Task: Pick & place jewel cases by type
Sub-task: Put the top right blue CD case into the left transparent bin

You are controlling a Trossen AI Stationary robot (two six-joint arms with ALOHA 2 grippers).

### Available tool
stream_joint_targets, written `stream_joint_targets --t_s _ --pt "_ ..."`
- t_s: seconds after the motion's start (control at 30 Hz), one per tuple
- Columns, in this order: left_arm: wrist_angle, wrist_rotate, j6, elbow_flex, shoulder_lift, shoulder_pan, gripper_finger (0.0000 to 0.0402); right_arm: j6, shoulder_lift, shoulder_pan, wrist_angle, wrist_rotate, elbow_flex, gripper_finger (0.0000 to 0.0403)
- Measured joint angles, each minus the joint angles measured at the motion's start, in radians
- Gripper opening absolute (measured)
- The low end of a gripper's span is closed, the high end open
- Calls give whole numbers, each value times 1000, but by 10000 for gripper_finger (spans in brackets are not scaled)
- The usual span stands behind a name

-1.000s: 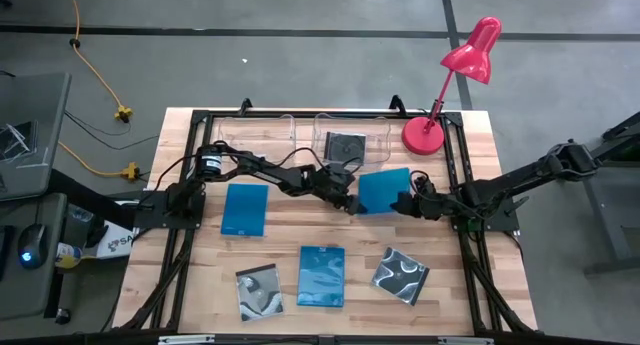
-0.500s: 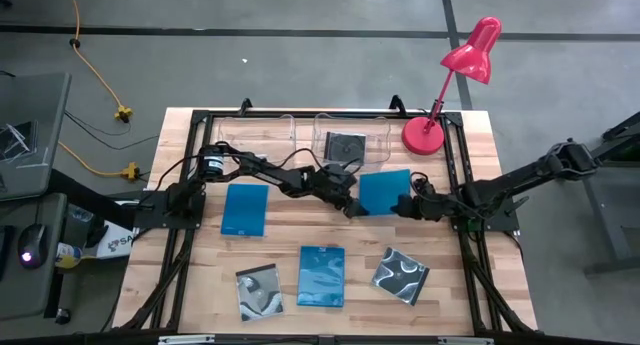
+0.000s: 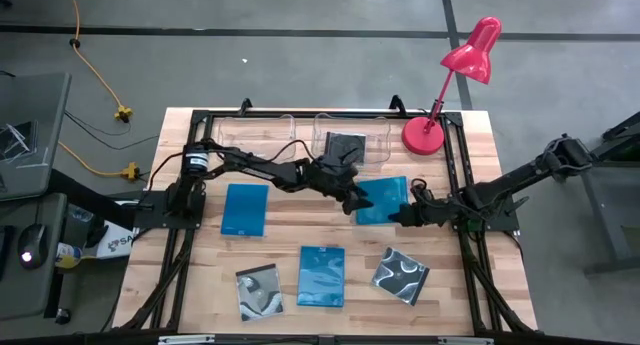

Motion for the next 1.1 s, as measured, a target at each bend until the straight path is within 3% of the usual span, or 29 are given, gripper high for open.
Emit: stream_joint_targets --t_s 0.53,0.9,1.1 --pt "9 -79 251 2 -254 103 291 -284 0 81 226 33 0 31" --pt "1 6 392 3 -432 175 291 -492 0 122 396 167 1 31" --pt "-42 51 450 3 -491 207 291 -594 0 121 454 191 36 31"
